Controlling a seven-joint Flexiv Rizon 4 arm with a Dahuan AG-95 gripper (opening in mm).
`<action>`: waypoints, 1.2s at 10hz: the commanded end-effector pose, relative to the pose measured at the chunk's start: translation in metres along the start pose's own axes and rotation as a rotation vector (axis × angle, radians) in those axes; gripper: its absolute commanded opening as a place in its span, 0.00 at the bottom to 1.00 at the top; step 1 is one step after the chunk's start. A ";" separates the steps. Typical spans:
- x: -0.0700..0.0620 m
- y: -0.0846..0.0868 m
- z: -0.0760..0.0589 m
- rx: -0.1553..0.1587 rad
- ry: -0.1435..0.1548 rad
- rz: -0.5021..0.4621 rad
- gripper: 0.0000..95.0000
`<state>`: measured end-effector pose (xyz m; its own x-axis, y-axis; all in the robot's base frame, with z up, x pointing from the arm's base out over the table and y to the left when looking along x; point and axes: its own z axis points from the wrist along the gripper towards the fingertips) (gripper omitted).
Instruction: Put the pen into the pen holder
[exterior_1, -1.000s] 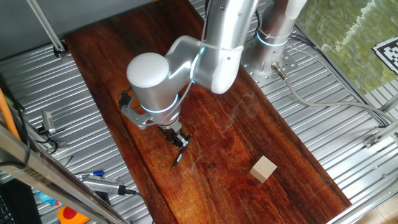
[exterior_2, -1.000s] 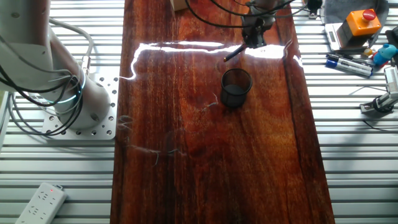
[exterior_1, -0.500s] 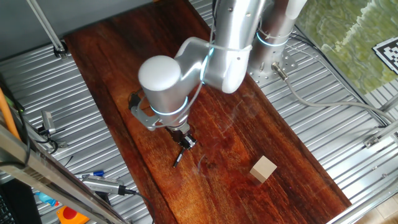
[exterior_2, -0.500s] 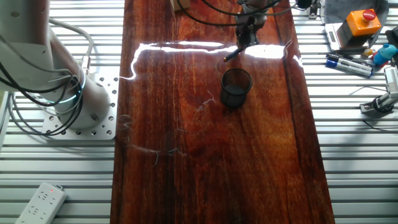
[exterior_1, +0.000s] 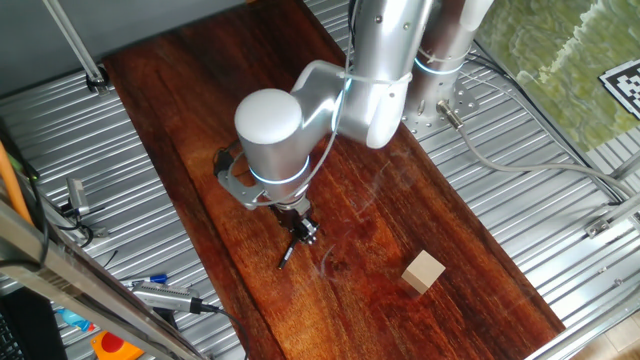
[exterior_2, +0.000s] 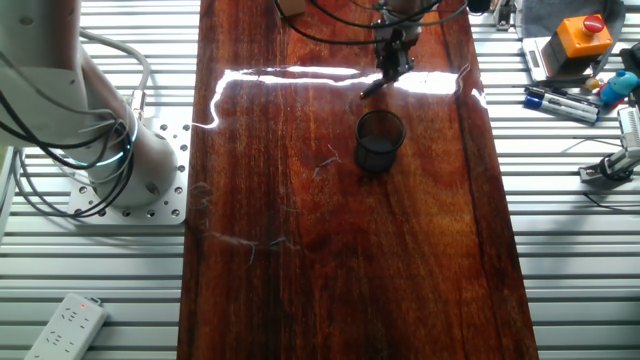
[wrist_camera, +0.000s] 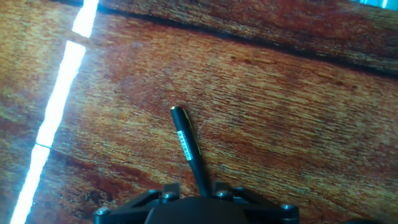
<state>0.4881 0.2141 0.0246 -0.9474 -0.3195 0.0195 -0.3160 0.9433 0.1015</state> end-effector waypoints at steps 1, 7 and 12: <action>-0.001 0.000 0.001 0.009 0.002 0.006 0.40; -0.004 0.005 0.009 0.030 0.003 0.021 0.20; -0.009 0.010 0.015 0.040 -0.011 0.024 0.20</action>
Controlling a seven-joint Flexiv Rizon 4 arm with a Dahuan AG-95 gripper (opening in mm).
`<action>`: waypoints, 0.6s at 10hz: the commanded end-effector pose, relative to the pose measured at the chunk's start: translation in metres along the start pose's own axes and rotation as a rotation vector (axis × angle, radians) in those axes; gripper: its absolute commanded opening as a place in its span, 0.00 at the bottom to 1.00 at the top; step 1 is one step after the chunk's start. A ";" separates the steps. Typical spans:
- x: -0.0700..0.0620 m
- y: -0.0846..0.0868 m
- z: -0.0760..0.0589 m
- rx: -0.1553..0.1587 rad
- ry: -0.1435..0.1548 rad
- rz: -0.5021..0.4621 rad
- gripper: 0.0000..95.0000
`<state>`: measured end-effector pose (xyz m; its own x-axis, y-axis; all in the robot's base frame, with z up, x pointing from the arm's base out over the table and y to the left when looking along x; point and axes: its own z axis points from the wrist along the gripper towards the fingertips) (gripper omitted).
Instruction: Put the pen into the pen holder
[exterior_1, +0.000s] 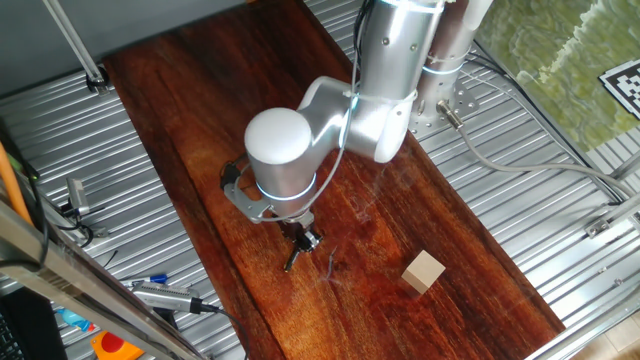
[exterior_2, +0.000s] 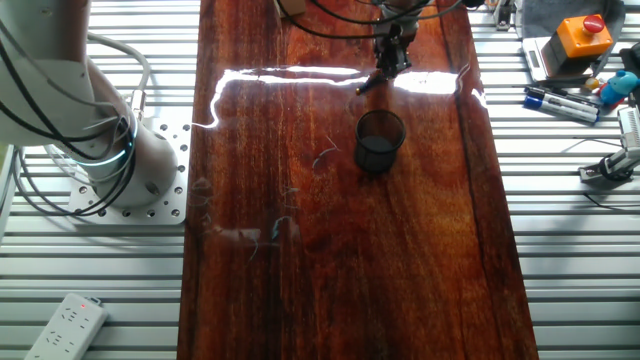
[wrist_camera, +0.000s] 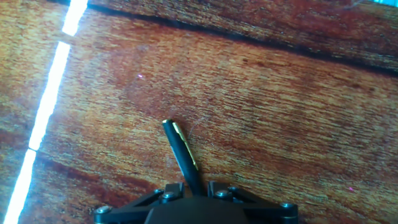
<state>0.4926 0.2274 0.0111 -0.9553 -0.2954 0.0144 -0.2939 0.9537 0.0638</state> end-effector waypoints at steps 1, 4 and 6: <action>-0.001 0.001 0.001 0.012 -0.010 -0.003 0.00; -0.001 0.001 0.001 0.021 -0.017 -0.011 0.00; -0.001 0.002 -0.002 0.013 -0.016 -0.009 0.00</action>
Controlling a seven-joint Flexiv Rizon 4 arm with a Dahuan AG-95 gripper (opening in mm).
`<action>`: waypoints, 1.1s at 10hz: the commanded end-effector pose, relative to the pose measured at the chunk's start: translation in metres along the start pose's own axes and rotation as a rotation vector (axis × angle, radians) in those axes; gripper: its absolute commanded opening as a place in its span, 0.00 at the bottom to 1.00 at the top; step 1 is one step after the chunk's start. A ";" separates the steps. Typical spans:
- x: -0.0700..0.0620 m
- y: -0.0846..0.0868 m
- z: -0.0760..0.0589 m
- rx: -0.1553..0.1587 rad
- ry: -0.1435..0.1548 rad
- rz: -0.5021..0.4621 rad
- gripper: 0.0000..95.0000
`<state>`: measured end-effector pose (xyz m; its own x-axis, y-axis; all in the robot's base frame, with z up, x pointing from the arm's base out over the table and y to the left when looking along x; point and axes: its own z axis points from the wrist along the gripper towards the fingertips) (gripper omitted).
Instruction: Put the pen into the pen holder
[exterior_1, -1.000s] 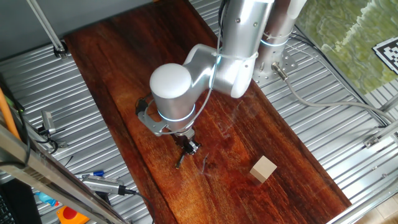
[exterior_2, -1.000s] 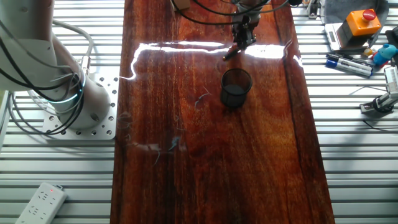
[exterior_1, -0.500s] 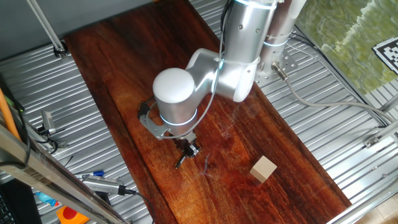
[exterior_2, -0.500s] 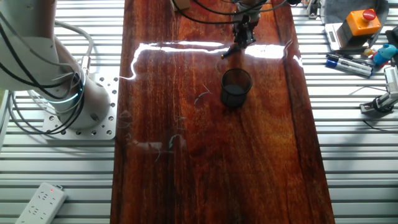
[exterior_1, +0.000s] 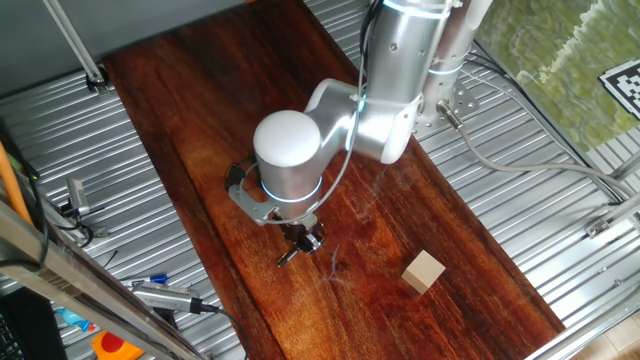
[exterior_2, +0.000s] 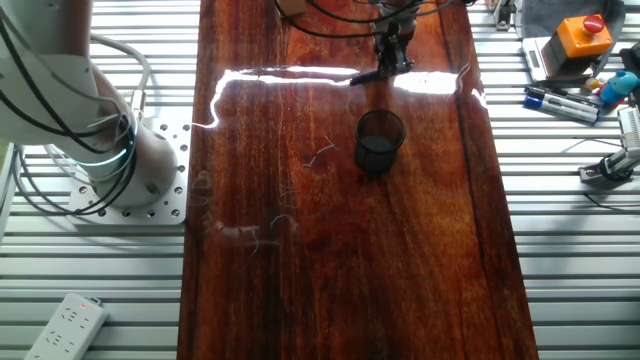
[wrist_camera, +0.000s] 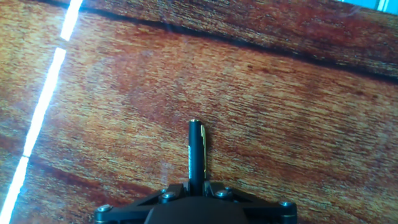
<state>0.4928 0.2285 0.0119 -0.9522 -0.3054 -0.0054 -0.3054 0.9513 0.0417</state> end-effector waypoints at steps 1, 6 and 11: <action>0.000 0.002 -0.005 -0.011 0.009 0.005 0.00; 0.012 -0.018 -0.058 -0.079 0.105 -0.041 0.00; 0.026 -0.034 -0.083 -0.095 0.179 -0.070 0.00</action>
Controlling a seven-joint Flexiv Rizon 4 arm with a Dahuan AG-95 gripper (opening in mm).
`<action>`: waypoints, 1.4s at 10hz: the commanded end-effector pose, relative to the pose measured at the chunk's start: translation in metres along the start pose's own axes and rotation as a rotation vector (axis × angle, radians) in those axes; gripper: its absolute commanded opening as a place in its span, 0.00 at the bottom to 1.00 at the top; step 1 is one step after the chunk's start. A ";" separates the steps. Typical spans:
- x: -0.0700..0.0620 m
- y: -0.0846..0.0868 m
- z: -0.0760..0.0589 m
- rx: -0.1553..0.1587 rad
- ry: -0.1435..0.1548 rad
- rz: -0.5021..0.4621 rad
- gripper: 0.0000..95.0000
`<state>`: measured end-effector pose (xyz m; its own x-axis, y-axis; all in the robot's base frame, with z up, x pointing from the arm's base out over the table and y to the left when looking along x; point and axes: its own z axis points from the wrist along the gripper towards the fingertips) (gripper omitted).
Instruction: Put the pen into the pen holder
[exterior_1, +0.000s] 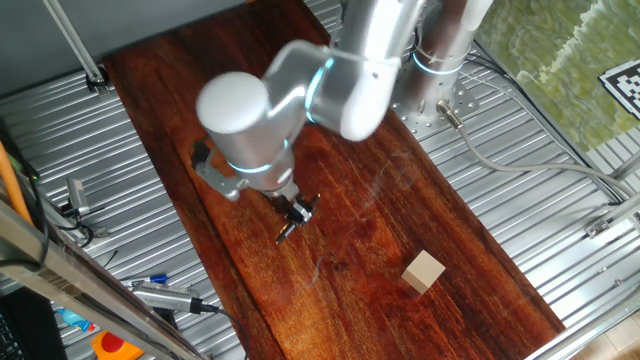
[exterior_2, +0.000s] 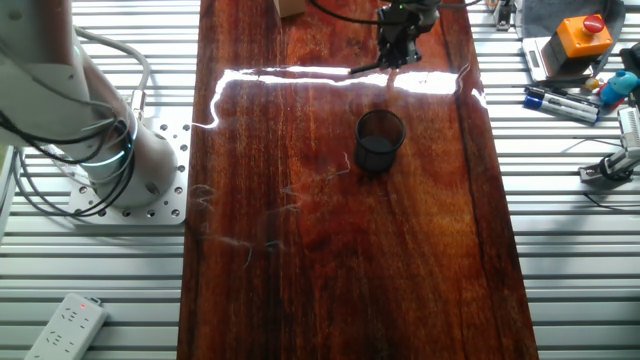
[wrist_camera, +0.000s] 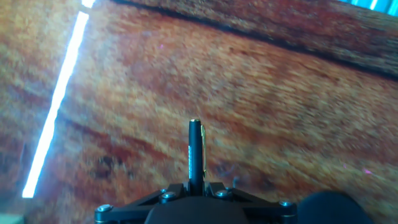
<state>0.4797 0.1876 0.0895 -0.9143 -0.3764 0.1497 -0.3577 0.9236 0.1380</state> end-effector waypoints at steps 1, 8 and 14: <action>0.005 -0.004 -0.008 -0.006 0.049 -0.013 0.00; 0.018 -0.011 -0.018 0.005 0.175 -0.032 0.00; 0.017 -0.015 -0.023 0.007 0.174 -0.042 0.00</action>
<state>0.4725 0.1649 0.1127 -0.8521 -0.4217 0.3099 -0.3974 0.9067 0.1411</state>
